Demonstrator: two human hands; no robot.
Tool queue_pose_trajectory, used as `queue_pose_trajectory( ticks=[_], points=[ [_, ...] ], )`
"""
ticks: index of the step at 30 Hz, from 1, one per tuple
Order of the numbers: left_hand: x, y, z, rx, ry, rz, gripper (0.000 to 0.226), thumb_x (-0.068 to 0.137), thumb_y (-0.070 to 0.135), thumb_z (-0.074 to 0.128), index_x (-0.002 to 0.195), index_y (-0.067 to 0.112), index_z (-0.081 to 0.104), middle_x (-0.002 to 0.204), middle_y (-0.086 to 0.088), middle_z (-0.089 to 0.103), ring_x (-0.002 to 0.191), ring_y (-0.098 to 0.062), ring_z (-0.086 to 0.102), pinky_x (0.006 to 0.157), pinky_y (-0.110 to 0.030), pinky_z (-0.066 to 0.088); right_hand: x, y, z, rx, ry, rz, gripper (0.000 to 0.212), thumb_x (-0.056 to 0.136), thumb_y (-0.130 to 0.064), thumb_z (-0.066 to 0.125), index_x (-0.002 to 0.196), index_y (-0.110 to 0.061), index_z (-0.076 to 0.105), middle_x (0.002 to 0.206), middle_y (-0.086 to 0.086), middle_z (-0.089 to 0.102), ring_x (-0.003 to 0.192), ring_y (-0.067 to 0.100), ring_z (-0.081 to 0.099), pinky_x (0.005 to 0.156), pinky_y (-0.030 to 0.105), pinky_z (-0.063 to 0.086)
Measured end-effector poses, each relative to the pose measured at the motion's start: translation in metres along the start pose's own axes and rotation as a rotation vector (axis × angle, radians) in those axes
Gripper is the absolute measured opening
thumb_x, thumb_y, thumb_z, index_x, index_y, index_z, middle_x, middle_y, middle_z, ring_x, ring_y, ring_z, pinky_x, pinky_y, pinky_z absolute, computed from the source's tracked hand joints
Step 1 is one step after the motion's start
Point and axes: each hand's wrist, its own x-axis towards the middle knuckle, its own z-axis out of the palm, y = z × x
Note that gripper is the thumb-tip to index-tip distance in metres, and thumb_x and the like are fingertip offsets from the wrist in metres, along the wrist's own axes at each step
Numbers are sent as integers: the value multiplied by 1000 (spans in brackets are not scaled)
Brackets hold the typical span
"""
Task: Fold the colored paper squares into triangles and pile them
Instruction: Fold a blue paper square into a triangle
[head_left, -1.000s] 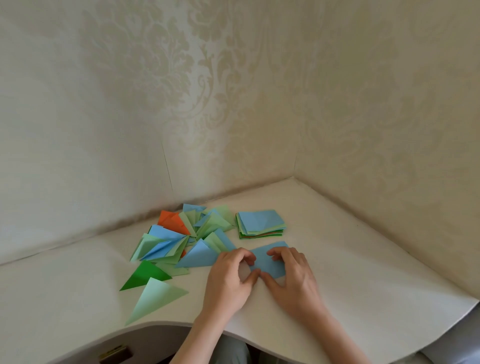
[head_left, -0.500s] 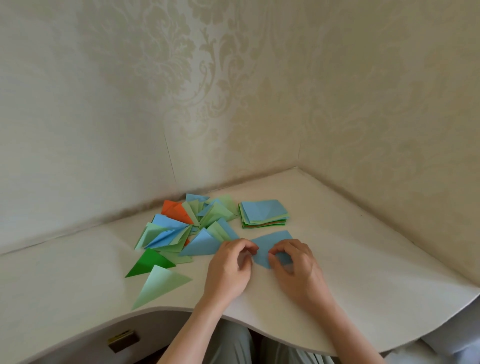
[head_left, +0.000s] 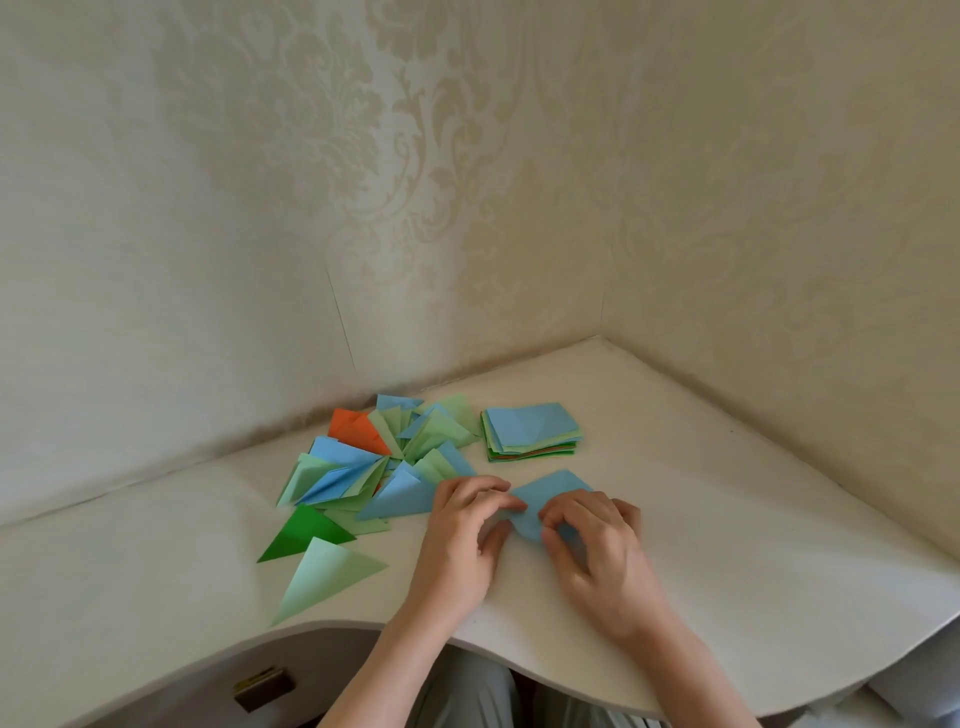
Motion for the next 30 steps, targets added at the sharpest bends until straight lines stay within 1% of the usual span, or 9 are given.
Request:
queue_pose_trajectory(
  ticks=[4,7,10,12,14,17,22,27,30],
  points=[
    [-2,-1,1,28,6,32,20,82,6,70,84,25,68,102,17,60,104,-3,47,92,-15,37,0,-1,2,-66,32,27,7,81,-34,49,81,-31,55,93,-18,59,91,8,54,81,36,36],
    [-5,1,0,63,1,49,18,81,12,69,85,29,63,92,19,60,94,-6,52,83,-31,46,-1,2,5,-106,42,94,5,76,-35,55,78,-31,58,89,-18,59,86,9,57,76,35,40],
    [-7,2,0,49,28,41,20,80,16,70,86,32,61,86,19,61,86,-6,57,77,-38,49,-1,4,4,-70,33,98,5,76,-32,59,80,-32,60,88,-19,59,82,5,59,76,33,41],
    [-8,0,1,-21,44,-5,19,81,18,69,90,32,62,86,21,63,86,-6,60,77,-39,51,-1,5,3,-48,42,86,10,78,-32,54,80,-32,63,89,-21,61,84,2,59,76,31,40],
    [-9,-1,1,-45,39,-48,20,82,19,70,93,34,63,88,20,64,87,-6,61,79,-37,52,-2,3,3,-73,39,75,18,79,-36,49,79,-32,67,92,-22,62,88,1,58,79,31,39],
    [-10,-1,1,-26,32,-77,21,83,20,71,95,35,63,89,18,64,87,-8,60,78,-29,50,0,2,6,-116,40,81,20,77,-47,52,74,-33,66,91,-22,62,89,0,57,82,30,36],
    [-8,3,-1,-22,37,-102,22,82,15,73,97,28,64,93,18,63,90,-6,59,76,-13,45,3,7,10,-129,33,90,26,79,-55,52,67,-33,62,88,-22,58,85,2,57,78,31,38],
    [-4,1,2,-1,57,-98,22,77,22,77,93,28,63,89,23,57,87,0,56,76,-20,47,7,3,15,-199,63,107,28,76,-57,54,63,-32,57,80,-19,55,75,8,58,69,30,39],
    [-4,1,2,-12,75,-121,26,73,21,81,90,27,63,87,23,54,82,1,54,74,-15,44,9,1,17,-263,73,77,30,76,-58,53,63,-31,54,78,-15,52,71,13,55,64,29,38]
  ],
)
